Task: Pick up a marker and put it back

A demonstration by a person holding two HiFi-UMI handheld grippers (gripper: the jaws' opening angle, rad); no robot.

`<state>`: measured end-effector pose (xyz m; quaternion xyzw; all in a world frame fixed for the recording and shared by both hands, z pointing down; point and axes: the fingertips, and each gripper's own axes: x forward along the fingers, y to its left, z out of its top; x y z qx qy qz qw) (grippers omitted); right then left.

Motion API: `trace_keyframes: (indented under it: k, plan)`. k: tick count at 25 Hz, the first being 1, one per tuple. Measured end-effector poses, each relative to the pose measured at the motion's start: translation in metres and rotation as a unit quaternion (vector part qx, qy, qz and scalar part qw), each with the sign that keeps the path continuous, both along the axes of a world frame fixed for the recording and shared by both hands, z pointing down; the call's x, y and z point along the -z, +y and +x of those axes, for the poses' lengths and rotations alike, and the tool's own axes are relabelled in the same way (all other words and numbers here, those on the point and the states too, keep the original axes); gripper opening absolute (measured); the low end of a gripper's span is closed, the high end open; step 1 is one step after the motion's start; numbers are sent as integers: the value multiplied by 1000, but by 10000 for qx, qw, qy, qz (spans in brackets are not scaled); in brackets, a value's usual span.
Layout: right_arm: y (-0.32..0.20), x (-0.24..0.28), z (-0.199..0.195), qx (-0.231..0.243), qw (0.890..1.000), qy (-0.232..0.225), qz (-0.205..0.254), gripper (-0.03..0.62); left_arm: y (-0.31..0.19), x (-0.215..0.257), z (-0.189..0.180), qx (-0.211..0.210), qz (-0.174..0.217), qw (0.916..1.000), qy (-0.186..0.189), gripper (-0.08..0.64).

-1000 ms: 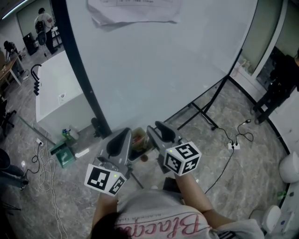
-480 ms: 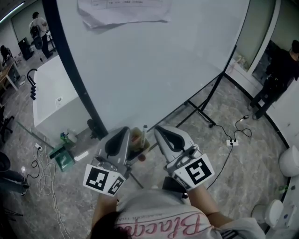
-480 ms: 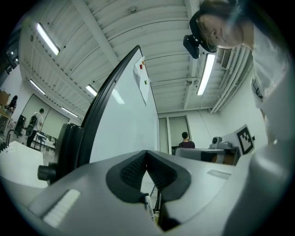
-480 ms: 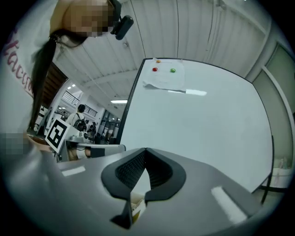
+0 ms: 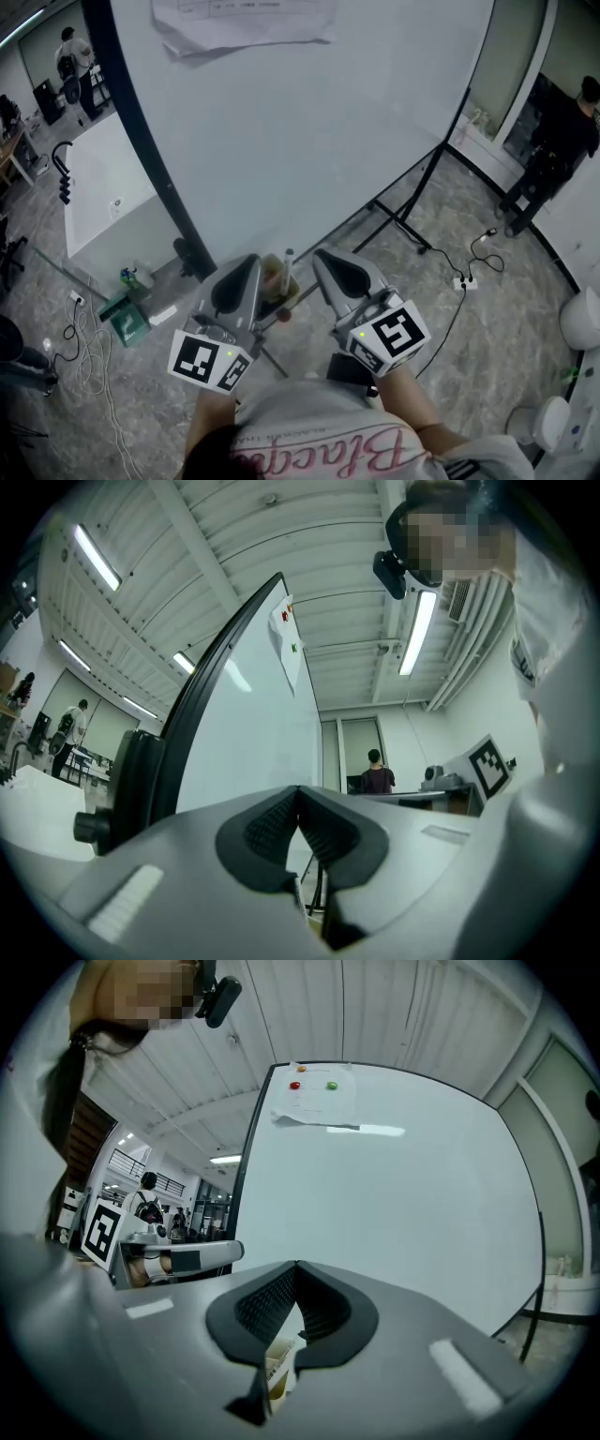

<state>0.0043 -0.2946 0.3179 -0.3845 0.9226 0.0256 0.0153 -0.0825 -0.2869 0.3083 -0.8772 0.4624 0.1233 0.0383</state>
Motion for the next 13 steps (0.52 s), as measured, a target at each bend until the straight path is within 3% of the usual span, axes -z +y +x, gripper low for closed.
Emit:
trace_keyframes:
  k: [3, 7, 13]
  plan:
    - [-1, -3, 0, -62, 9999, 120, -3, 0, 0, -1, 0, 0, -13, 10000, 19, 0]
    - [-2, -7, -5, -211, 9974, 637, 280, 0, -1, -2, 0, -3, -29, 10000, 36, 0]
    - [0, -10, -7, -140, 9984, 520, 147, 0, -2, -5, 3, -29, -55, 10000, 47, 0]
